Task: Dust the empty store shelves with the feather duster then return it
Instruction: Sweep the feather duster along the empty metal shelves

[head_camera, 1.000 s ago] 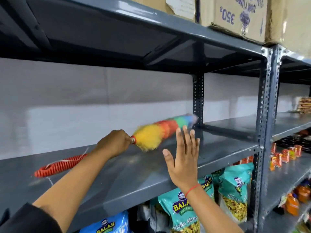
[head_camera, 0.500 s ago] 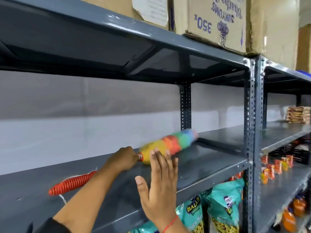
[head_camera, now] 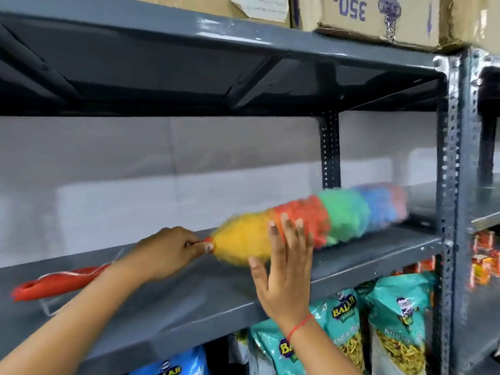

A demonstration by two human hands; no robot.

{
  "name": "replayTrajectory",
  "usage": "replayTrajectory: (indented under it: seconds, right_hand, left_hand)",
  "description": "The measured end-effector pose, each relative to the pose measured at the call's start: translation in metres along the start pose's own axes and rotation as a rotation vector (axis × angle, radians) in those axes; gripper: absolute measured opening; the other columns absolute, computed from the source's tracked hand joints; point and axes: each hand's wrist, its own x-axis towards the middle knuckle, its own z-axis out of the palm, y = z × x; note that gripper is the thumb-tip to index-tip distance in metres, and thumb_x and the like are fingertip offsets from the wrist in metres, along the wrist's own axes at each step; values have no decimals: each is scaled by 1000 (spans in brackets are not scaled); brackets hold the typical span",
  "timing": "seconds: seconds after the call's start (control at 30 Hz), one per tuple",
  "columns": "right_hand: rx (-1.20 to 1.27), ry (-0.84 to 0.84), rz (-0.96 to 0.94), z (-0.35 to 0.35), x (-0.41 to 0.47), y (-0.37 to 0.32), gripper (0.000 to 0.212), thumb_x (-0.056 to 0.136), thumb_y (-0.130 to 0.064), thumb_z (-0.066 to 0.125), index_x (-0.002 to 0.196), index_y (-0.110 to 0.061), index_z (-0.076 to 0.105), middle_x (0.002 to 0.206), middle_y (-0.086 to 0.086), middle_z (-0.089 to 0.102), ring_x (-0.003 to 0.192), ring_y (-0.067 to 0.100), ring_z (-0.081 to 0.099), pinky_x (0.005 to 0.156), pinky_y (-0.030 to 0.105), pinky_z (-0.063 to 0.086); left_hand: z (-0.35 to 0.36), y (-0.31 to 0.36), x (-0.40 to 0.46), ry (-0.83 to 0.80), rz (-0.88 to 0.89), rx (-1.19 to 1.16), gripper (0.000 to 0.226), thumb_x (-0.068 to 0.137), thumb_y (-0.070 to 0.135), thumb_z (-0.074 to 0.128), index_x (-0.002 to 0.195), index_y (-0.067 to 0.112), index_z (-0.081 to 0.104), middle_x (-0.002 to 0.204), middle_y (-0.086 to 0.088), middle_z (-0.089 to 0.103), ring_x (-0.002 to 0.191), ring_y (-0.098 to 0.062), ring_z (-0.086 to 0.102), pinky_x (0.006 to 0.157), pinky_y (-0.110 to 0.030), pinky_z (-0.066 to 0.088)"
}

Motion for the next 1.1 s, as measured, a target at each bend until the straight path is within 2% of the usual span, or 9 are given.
replayTrajectory:
  seconds: [0.13, 0.27, 0.37, 0.5, 0.57, 0.67, 0.8, 0.9, 1.1]
  right_hand:
    - [8, 40, -51, 1, -2, -1, 57, 97, -50, 21, 146, -26, 6, 156, -3, -4, 141, 24, -1, 113, 50, 4]
    - [-3, 44, 61, -3, 5, -16, 54, 97, -47, 24, 137, -11, 25, 144, 24, 30, 136, 34, 12, 109, 52, 7]
    - [106, 73, 103, -2, 8, -49, 55, 97, -46, 25, 136, -8, 26, 143, 23, 27, 135, 34, 13, 110, 51, 5]
    - [200, 99, 36, 6, 8, -85, 55, 98, -46, 25, 137, -7, 28, 142, 20, 30, 137, 33, 13, 112, 48, 5]
    - [211, 47, 39, 11, 5, -94, 56, 97, -48, 24, 137, -8, 27, 143, 20, 29, 136, 33, 14, 111, 51, 6]
    - [154, -39, 79, 17, 0, -97, 58, 95, -49, 29, 136, -8, 26, 143, 21, 34, 134, 32, 17, 108, 56, 13]
    - [130, -45, 108, 19, 0, -97, 58, 90, -41, 38, 136, -8, 24, 141, 24, 37, 132, 34, 18, 105, 61, 17]
    - [150, -40, 97, 19, 0, -99, 58, 95, -48, 28, 137, -7, 25, 142, 23, 36, 133, 34, 18, 106, 61, 16]
    - [279, -123, -57, 29, 0, -150, 59, 93, -46, 34, 137, -6, 31, 142, 21, 37, 133, 35, 21, 108, 52, 12]
  left_hand:
    - [-16, -44, -59, -190, -77, 182, 43, 88, 54, 47, 55, 27, 53, 60, 4, 53, 55, -6, 46, 55, -26, 36]
    - [-25, -52, -77, 149, -168, 536, 46, 91, 58, 34, 104, 24, 63, 109, -10, 67, 99, -29, 63, 76, -33, 48]
    - [-32, -60, -90, 257, -209, 376, 43, 89, 58, 40, 92, 25, 66, 95, -9, 70, 89, -32, 64, 71, -34, 50]
    - [-39, -94, -134, 49, -80, 106, 47, 81, 64, 45, 59, 24, 58, 54, 3, 56, 53, -7, 45, 61, -30, 49]
    - [-45, -111, -151, -103, -77, 117, 43, 74, 71, 40, 55, 35, 55, 50, 15, 54, 46, 2, 42, 53, -14, 42]
    - [-57, -143, -154, -162, -234, 231, 43, 86, 56, 49, 57, 24, 52, 53, 9, 53, 50, -1, 41, 56, -21, 41]
    - [-81, -164, -151, 83, -379, 341, 37, 89, 47, 52, 65, 22, 64, 72, -10, 64, 70, -26, 60, 61, -30, 41]
    - [-85, -167, -164, 212, -329, 287, 46, 87, 41, 57, 44, 26, 52, 46, 1, 51, 48, -17, 49, 49, -29, 37]
    - [-92, -164, -194, -156, -489, 210, 55, 83, 58, 48, 43, 20, 50, 49, 1, 54, 49, -9, 45, 51, -23, 36]
